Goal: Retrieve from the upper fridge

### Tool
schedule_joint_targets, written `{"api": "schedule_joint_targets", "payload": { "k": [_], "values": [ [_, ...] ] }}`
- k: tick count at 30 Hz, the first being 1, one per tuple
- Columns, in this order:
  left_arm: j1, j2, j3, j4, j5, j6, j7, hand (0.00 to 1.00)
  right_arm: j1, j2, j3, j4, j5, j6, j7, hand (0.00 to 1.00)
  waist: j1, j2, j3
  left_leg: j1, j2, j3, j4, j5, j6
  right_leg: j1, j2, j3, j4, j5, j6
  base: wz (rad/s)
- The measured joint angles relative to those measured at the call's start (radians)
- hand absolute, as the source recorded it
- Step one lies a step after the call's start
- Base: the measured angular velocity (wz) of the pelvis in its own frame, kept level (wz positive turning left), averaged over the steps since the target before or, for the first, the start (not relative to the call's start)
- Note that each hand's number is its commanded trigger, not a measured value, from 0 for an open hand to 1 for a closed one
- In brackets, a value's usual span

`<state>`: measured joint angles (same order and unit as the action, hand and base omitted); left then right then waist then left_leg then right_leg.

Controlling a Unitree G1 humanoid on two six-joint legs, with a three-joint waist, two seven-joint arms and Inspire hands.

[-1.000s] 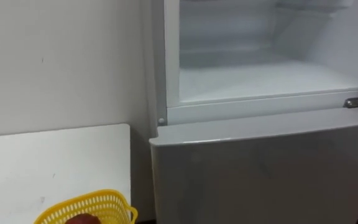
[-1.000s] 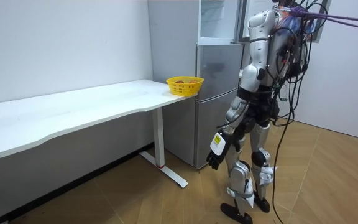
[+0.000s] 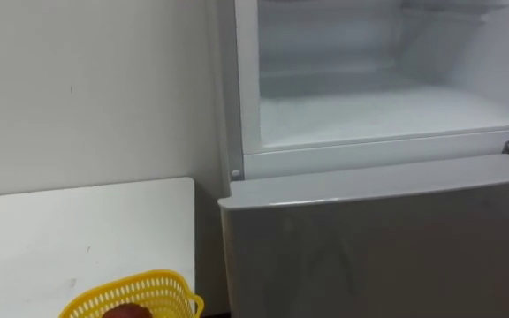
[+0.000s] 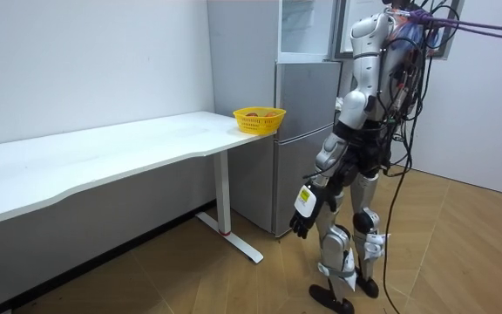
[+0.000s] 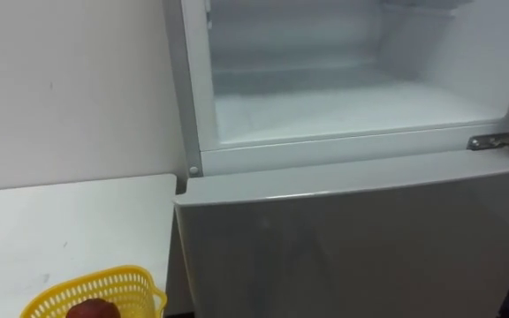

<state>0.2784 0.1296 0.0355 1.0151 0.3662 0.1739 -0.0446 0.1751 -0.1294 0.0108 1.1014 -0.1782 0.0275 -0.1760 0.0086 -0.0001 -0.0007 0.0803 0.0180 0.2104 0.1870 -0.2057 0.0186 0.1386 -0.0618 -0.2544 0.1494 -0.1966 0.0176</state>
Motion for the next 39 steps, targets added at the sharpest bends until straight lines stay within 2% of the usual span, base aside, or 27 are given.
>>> {"api": "schedule_joint_targets", "payload": {
  "k": [7,12,14,19,22,25,27,31,33,34,36,39],
  "values": [
    [-0.002,0.0,-0.011,0.0,0.0,0.027,-0.03,0.0,-0.022,-0.021,0.039,0.04,-0.061,0.032,0.074,0.0,-0.001,0.002,0.0008,0.0,0.001,-0.011,0.018,-0.01,-0.001,0.005,-0.001,-0.008,0.004,-0.009,0.0,0.04],
    [-0.004,0.0,-0.03,0.0,-0.001,0.047,-0.052,0.0,-0.024,-0.02,0.056,0.07,-0.128,0.091,0.123,0.0,-0.001,0.003,0.001,-0.001,0.0,-0.016,0.018,-0.011,-0.001,0.007,0.0,-0.009,0.006,-0.01,0.0,0.0],
    [-0.005,0.0,-0.03,0.0,-0.001,0.047,-0.054,0.0,-0.024,-0.02,0.056,0.07,-0.132,0.102,0.126,0.0,-0.001,0.003,0.0013,-0.001,0.0,-0.016,0.018,-0.011,-0.002,0.007,0.0,-0.01,0.005,-0.01,0.0,0.0],
    [-0.017,0.0,-0.043,0.0,0.0,0.045,-0.054,0.0,-0.033,-0.02,0.054,0.079,-0.095,0.104,0.12,0.0,-0.005,0.004,0.0016,-0.006,-0.001,-0.023,0.017,-0.011,-0.002,0.008,-0.002,-0.022,0.003,-0.011,0.0,0.05],
    [-0.016,-0.001,-0.043,0.001,0.0,0.045,-0.054,0.0,-0.035,-0.019,0.039,0.092,0.012,0.105,0.091,0.0,-0.005,0.004,0.0018,0.0,-0.001,-0.022,0.013,-0.012,-0.002,0.011,-0.001,-0.02,0.001,-0.013,0.0,0.0],
    [-0.009,-0.001,-0.032,0.001,0.0,0.045,-0.05,0.0,-0.032,-0.017,-0.044,0.119,0.218,0.1,0.054,0.0,-0.009,0.002,0.0029,0.004,-0.003,-0.023,0.009,-0.012,-0.003,0.016,-0.002,-0.021,0.0,-0.014,0.001,0.0],
    [0.004,-0.004,0.007,-0.001,-0.001,0.043,-0.048,0.0,-0.023,-0.017,-0.135,0.122,0.432,0.095,0.042,0.0,-0.02,0.001,0.0057,0.01,-0.004,-0.023,0.01,-0.012,-0.003,0.021,-0.004,-0.023,0.0,-0.015,0.002,0.0],
    [0.014,0.0,0.085,-0.001,0.0,0.036,-0.044,0.0,-0.034,-0.02,-0.298,0.121,0.699,0.087,0.009,0.0,-0.07,-0.007,0.0061,0.009,-0.007,-0.025,0.009,-0.012,-0.002,0.021,-0.005,-0.022,0.001,-0.02,0.004,0.03],
    [0.019,0.0,0.156,-0.001,0.0,0.025,-0.032,0.0,-0.036,-0.02,-0.403,0.122,0.886,0.074,-0.021,0.0,-0.09,-0.01,0.007,0.009,-0.008,-0.027,0.011,-0.012,-0.002,0.022,-0.004,-0.022,0.002,-0.02,0.004,0.0],
    [0.02,0.0,0.168,-0.002,0.0,0.022,-0.029,0.0,-0.036,-0.02,-0.426,0.121,0.932,0.072,-0.026,0.0,-0.092,-0.011,0.0072,0.009,-0.008,-0.027,0.012,-0.012,-0.002,0.022,-0.003,-0.021,0.003,-0.02,0.004,0.0],
    [0.026,0.002,0.203,-0.015,-0.001,0.006,-0.023,0.0,-0.039,-0.024,-0.519,0.12,1.125,0.069,-0.045,0.0,-0.108,-0.012,0.0069,0.007,-0.014,-0.026,0.012,-0.012,-0.002,0.02,0.0,-0.022,0.003,-0.02,0.004,0.0],
    [0.033,0.002,0.227,-0.019,-0.002,0.0,-0.023,0.0,-0.064,-0.04,-0.603,0.123,1.233,0.069,-0.072,0.0,-0.131,-0.012,0.005,0.002,-0.014,-0.024,0.012,-0.012,-0.002,0.016,0.001,-0.023,0.003,-0.02,0.004,0.0]
  ]
}}
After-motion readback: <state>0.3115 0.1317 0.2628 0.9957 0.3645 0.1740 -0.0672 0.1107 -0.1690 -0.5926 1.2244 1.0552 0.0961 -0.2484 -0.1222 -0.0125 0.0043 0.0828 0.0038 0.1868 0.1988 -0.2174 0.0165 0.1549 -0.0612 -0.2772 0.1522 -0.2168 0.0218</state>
